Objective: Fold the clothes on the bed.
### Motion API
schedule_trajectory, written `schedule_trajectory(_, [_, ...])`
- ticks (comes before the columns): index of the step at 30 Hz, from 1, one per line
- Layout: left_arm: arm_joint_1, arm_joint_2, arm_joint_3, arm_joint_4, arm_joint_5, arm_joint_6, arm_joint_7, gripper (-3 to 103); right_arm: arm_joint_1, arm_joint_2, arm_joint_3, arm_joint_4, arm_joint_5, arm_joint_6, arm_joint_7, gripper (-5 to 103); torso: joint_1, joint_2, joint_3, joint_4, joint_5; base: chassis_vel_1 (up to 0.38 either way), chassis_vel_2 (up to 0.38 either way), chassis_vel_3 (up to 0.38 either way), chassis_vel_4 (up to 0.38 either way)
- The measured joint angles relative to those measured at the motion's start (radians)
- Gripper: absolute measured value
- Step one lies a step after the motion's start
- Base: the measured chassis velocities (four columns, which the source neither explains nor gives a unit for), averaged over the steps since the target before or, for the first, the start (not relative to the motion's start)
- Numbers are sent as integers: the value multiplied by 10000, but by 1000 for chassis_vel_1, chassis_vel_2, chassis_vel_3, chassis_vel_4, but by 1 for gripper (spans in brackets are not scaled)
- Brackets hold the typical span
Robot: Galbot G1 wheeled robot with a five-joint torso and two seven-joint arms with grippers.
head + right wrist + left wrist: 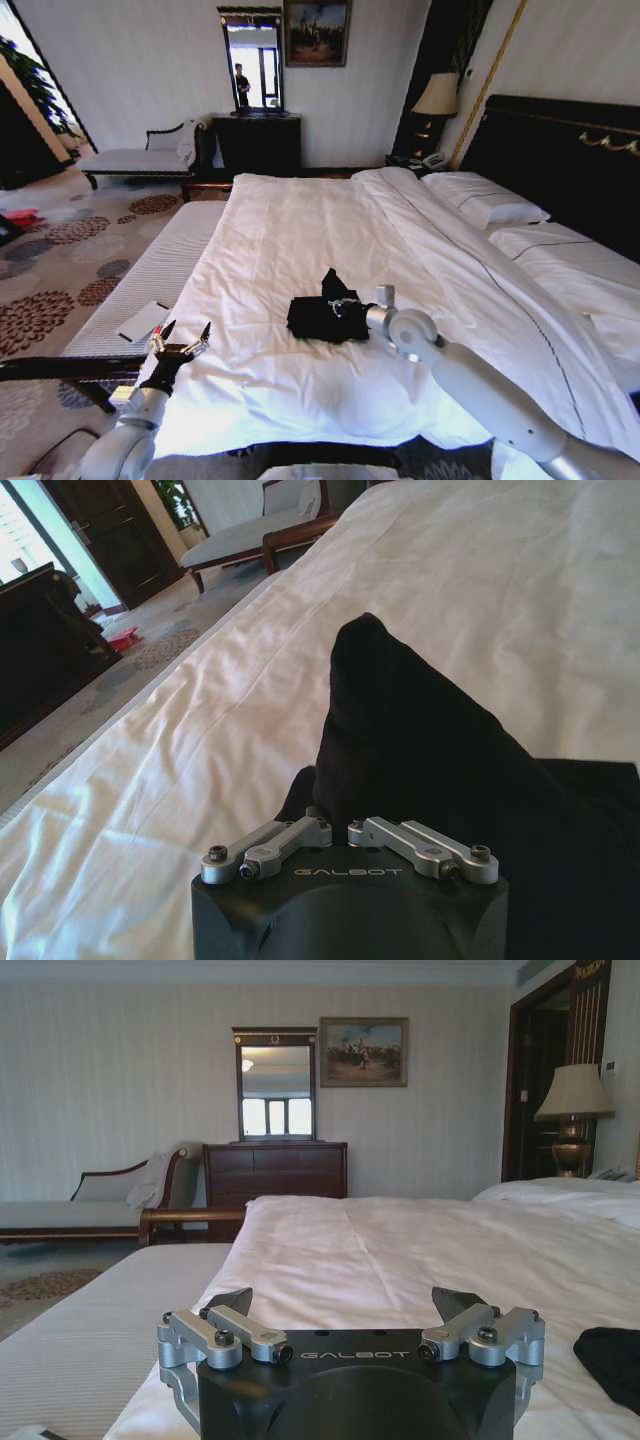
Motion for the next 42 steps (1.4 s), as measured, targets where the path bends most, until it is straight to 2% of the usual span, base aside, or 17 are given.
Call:
schedule_trajectory(18, [202, -59, -270, 120, -41, -97, 82, 100, 590, 374, -790, -254, -42, 16, -76, 2, 0, 0, 0, 3, -2, 0, 0, 0, 0])
schedule_trajectory(30, [280, -76, -372, 211, -53, -133, 78, 100, 455, 538, -1301, -672, -935, 139, -513, 2, 0, 0, -1, 1, 0, 0, 0, 0, 0])
schedule_trajectory(37, [137, -74, -260, 221, -31, -121, 58, 100, 530, 665, -1401, -651, -1016, 167, -511, 1, 0, 0, 0, 2, -1, 0, 0, 0, 0])
schedule_trajectory(38, [127, -73, -254, 221, -30, -112, 54, 100, 527, 658, -1388, -604, -1023, 168, -550, 7, 0, -1, 0, 2, 0, 0, 0, 0, 0])
schedule_trajectory(39, [123, -70, -249, 221, -28, -106, 52, 100, 515, 640, -1365, -542, -1055, 172, -600, 7, 0, 0, 0, 3, -1, 0, 0, 0, 0])
schedule_trajectory(41, [102, -59, -224, 261, -26, -96, 46, 100, 449, 593, -1312, -299, -1285, 183, -662, 17, -1, 0, -1, 2, 0, 0, 0, 0, 0])
schedule_trajectory(42, [102, -59, -224, 261, -26, -96, 46, 100, 449, 593, -1312, -299, -1285, 183, -662, 17, -1, 0, -1, 2, 0, 0, 0, 0, 0])
